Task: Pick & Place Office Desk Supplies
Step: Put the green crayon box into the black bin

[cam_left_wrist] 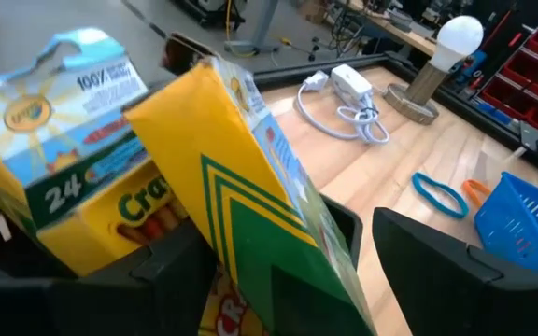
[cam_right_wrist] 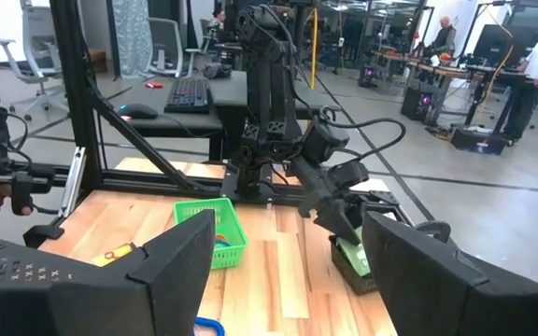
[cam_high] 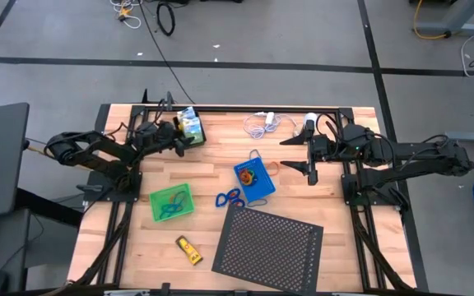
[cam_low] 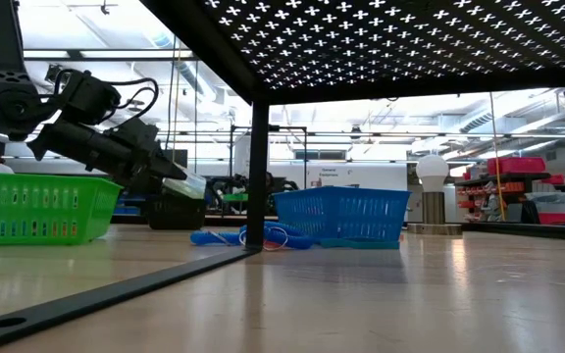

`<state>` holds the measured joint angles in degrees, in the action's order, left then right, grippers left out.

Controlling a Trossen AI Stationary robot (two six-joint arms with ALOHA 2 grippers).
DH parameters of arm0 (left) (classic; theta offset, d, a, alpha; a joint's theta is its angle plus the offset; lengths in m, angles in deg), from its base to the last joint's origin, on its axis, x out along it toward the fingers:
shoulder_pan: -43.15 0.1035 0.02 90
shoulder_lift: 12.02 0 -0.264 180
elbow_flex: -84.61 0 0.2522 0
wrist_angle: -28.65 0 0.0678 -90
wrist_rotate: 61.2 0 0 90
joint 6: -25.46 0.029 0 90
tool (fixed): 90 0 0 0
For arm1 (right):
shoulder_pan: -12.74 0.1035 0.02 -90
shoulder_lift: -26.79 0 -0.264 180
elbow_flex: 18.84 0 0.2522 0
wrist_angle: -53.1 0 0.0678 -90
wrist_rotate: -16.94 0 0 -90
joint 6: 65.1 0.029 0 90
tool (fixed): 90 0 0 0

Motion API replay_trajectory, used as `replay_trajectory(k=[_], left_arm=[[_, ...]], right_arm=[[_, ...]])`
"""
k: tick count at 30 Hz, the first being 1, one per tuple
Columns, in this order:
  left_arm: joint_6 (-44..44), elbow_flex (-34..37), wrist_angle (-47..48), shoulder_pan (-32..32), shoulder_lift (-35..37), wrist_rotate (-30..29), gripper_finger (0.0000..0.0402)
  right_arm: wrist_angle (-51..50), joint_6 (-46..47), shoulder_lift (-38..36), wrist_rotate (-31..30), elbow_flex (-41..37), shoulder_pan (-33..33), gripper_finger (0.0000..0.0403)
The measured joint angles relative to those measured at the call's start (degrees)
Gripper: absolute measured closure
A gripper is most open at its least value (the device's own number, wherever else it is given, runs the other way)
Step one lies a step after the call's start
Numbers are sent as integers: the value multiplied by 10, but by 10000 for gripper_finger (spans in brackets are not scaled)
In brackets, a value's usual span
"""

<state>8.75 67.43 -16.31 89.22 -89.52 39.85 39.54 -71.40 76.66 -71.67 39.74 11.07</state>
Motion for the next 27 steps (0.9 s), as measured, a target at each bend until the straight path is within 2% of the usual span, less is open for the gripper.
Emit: replay_trajectory(k=[10, 17, 23, 27], left_arm=[[1, -1, -16, 1, 1, -17, 120], [29, -2, -16, 1, 2, -77, 120], [50, -2, -35, 1, 2, -94, 120], [62, -2, -47, 1, 7, -143, 120]], right_arm=[[0, 1, 0, 0, 0, 0, 124], [-10, 5, 0, 0, 0, 0, 124], [-11, 7, 0, 1, 0, 0, 124], [-12, 7, 0, 1, 0, 0, 124]])
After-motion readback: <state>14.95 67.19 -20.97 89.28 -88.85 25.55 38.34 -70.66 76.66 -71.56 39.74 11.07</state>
